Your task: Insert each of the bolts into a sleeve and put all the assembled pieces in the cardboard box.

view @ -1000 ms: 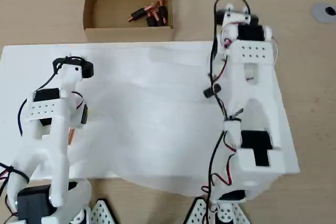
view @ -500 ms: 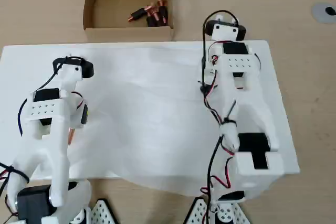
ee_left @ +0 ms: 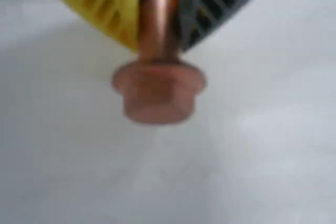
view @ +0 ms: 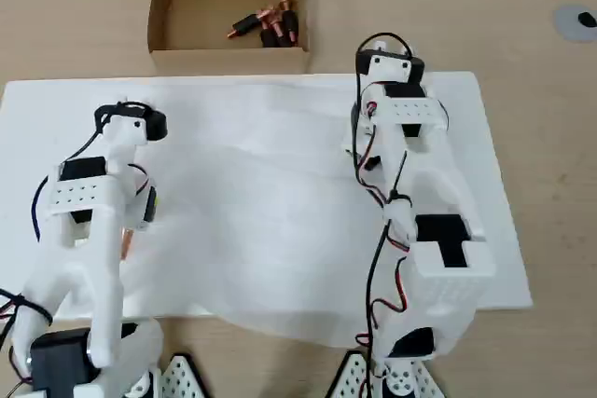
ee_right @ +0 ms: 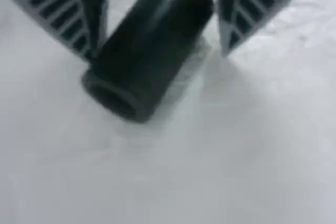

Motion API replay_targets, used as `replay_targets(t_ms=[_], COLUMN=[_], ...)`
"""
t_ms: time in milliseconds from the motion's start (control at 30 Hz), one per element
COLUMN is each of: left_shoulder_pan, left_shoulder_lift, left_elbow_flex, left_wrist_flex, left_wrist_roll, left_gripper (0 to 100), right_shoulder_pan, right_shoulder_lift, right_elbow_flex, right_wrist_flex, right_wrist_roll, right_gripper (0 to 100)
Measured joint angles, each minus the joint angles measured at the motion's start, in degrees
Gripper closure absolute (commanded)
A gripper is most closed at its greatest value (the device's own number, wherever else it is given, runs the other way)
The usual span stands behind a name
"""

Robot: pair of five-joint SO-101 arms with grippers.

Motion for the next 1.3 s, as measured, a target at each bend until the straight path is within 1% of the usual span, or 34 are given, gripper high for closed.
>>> replay_targets(t_ms=[67,367,467,600,767,1033,1167,1300], left_shoulder_pan=[0.0,0.0,0.0,0.0,0.0,0.0,0.0,0.0], left_shoulder_lift=[0.0,0.0,0.0,0.0,0.0,0.0,0.09,0.09], left_elbow_flex=[0.0,0.0,0.0,0.0,-2.81,-16.35,-24.79,-33.05], left_wrist_flex=[0.0,0.0,0.0,0.35,1.41,3.87,3.96,5.27], left_wrist_roll=[0.0,0.0,0.0,0.0,0.0,0.44,4.48,10.29], left_gripper=[99,99,99,99,99,99,99,99], right_shoulder_pan=[0.44,1.67,1.67,1.05,1.14,1.23,0.35,-3.6], right_shoulder_lift=[0.09,0.18,1.49,2.73,2.81,2.81,2.81,2.46], right_elbow_flex=[0.0,0.09,-3.34,-9.85,-22.07,-44.48,-59.78,-74.02], right_wrist_flex=[0.0,0.26,3.87,11.69,20.22,31.47,35.87,36.13], right_wrist_roll=[0.0,0.0,1.14,6.77,10.2,14.24,15.65,17.49], right_gripper=[99.3,98.8,98.8,98.8,98.8,98.8,98.8,98.8])
